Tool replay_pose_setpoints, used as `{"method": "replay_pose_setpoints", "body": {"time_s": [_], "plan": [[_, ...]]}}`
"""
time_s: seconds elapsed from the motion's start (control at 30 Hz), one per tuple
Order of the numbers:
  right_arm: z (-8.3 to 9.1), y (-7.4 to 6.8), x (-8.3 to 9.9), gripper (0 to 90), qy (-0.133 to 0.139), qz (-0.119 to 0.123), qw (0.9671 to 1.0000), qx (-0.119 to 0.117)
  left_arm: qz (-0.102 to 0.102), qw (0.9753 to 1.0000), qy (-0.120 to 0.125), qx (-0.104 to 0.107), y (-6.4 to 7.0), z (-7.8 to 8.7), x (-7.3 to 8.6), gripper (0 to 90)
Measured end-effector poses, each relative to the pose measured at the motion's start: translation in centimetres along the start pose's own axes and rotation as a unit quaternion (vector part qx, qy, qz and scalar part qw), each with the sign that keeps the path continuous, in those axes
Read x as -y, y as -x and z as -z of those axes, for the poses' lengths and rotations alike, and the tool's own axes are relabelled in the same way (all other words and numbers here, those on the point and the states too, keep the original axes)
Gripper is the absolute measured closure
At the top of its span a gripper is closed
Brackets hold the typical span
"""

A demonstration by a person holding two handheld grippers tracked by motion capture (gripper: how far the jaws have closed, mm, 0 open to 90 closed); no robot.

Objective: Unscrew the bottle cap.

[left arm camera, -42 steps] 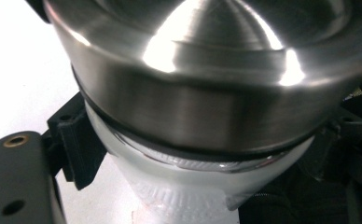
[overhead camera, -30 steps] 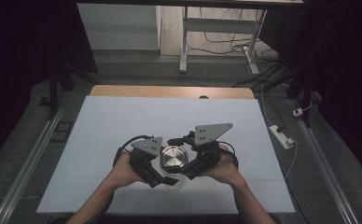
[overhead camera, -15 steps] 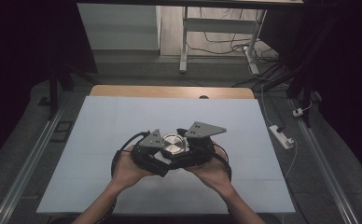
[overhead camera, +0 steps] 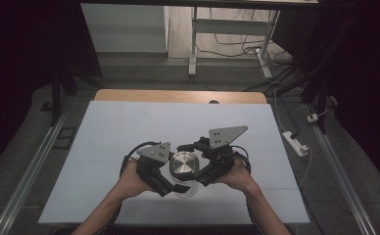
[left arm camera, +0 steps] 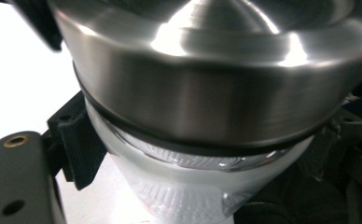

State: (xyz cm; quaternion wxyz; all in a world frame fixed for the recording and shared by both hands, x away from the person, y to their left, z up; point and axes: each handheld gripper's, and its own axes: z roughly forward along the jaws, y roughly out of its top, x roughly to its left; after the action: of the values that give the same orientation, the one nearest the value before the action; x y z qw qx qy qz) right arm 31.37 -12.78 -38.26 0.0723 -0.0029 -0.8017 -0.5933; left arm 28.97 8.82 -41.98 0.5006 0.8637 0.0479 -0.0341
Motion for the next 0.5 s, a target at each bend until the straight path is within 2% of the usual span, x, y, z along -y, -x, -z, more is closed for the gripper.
{"method": "replay_pose_setpoints", "body": {"time_s": [0.07, 0.1, 0.13, 0.17, 0.2, 0.23, 0.27, 0.3, 0.33, 0.37, 0.4, 0.43, 0.47, 0.5], "plan": [[0.1, 0.4, 0.5, 19.0, 0.008, -0.006, 0.9994, -0.032, -0.002, 1.0000, -0.003, 0.003, 0.1, -0.1, 0.0, 15.7], [0.1, 0.6, 0.6, 18.8, 0.008, -0.016, 0.9991, -0.039, 0.007, 1.0000, -0.003, -0.001, 0.0, -0.3, 0.0, 15.7], [0.1, 0.7, 0.6, 17.8, 0.006, -0.023, 0.9991, -0.035, 0.011, 0.9999, -0.003, -0.010, -0.1, -0.3, 0.0, 15.7], [0.1, 0.7, 0.5, 14.0, 0.000, -0.030, 0.9994, -0.015, 0.017, 0.9996, -0.004, -0.023, -0.2, -0.1, 0.0, 15.7], [0.1, 0.7, 0.5, 14.0, 0.000, -0.030, 0.9994, -0.015, 0.017, 0.9996, -0.004, -0.023, -0.2, -0.1, 0.0, 15.7], [0.3, 0.5, -0.1, 6.9, 0.000, -0.043, 0.9988, 0.023, 0.038, 0.9977, -0.003, -0.055, -0.5, 0.1, 0.2, 15.7], [0.4, 0.4, -0.4, 5.5, -0.001, -0.050, 0.9976, 0.048, 0.049, 0.9961, -0.003, -0.073, -0.5, 0.2, 0.2, 15.7], [0.5, 0.1, -0.7, 3.1, -0.007, -0.051, 0.9956, 0.078, 0.057, 0.9947, -0.002, -0.086, -0.7, 0.4, 0.3, 15.7], [0.5, 0.1, -0.7, 3.1, -0.007, -0.051, 0.9956, 0.078, 0.057, 0.9947, -0.002, -0.086, -0.7, 0.4, 0.3, 15.7], [0.4, -0.3, -1.0, 3.3, -0.013, -0.048, 0.9936, 0.102, 0.067, 0.9931, 0.002, -0.096, -0.9, 0.5, 0.4, 15.7], [-0.1, -0.9, -1.4, 5.0, -0.032, -0.052, 0.9816, 0.181, 0.078, 0.9899, 0.002, -0.118, -1.0, 0.6, 0.5, 15.7], [-0.1, -0.9, -1.4, 5.0, -0.032, -0.052, 0.9816, 0.181, 0.078, 0.9899, 0.002, -0.118, -1.0, 0.6, 0.5, 15.7], [-0.4, -1.1, -1.4, 7.3, -0.038, -0.048, 0.9760, 0.209, 0.084, 0.9880, 0.000, -0.130, -1.0, 0.6, 0.5, 15.7], [-1.0, -1.2, -1.3, 8.0, -0.051, -0.054, 0.9688, 0.237, 0.086, 0.9868, -0.001, -0.137, -0.9, 0.5, 0.4, 15.7]]}}
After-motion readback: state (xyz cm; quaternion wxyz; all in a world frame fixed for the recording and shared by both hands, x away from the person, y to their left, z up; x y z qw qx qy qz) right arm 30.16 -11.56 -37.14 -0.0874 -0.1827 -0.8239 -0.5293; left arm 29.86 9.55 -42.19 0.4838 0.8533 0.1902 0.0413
